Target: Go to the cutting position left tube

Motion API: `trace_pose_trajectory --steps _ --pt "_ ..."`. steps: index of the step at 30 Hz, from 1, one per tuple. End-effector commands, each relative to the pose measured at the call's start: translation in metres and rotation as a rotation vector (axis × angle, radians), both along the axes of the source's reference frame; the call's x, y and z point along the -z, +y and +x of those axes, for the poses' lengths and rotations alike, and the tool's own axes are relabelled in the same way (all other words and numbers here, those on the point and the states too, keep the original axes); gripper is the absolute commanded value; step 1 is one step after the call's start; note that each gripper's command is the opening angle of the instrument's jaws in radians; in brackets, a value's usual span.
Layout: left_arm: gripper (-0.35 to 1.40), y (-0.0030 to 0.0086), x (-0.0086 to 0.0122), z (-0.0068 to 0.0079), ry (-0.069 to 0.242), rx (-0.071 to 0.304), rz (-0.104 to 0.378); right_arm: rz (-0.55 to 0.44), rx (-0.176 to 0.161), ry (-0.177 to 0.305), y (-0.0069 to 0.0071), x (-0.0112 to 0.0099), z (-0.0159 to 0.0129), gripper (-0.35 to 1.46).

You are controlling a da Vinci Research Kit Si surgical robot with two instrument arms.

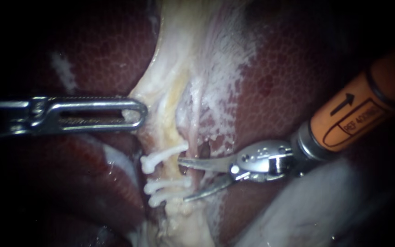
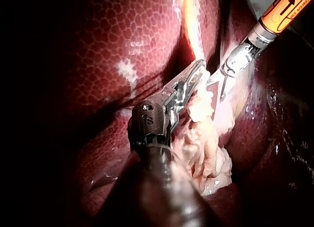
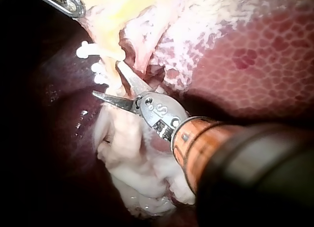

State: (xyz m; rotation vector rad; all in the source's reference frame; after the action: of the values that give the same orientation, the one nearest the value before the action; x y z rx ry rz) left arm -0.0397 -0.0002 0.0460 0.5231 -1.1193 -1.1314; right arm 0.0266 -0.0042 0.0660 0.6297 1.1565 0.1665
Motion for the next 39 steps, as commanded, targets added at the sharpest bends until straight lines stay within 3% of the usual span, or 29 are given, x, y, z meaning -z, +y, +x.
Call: trace_pose_trajectory --steps 1,17,27,39 --pt "-0.35 -0.0001 -0.0001 -0.0001 0.0 0.0 -0.001 0.0 -0.003 -0.002 0.0 0.0 0.0002 1.32" --pt "-0.35 -0.0004 -0.0006 -0.0002 0.001 0.0 -0.004 0.01 -0.009 0.013 0.0008 0.0009 0.0013 1.32" --pt "-0.35 0.0 -0.0014 0.0 0.0 -0.002 -0.004 0.025 0.045 0.053 0.0002 0.0011 0.0025 1.24" --pt "-0.35 0.0001 -0.0018 -0.0001 0.001 -0.002 -0.005 0.046 0.057 0.057 0.0 0.0009 0.0044 1.22"
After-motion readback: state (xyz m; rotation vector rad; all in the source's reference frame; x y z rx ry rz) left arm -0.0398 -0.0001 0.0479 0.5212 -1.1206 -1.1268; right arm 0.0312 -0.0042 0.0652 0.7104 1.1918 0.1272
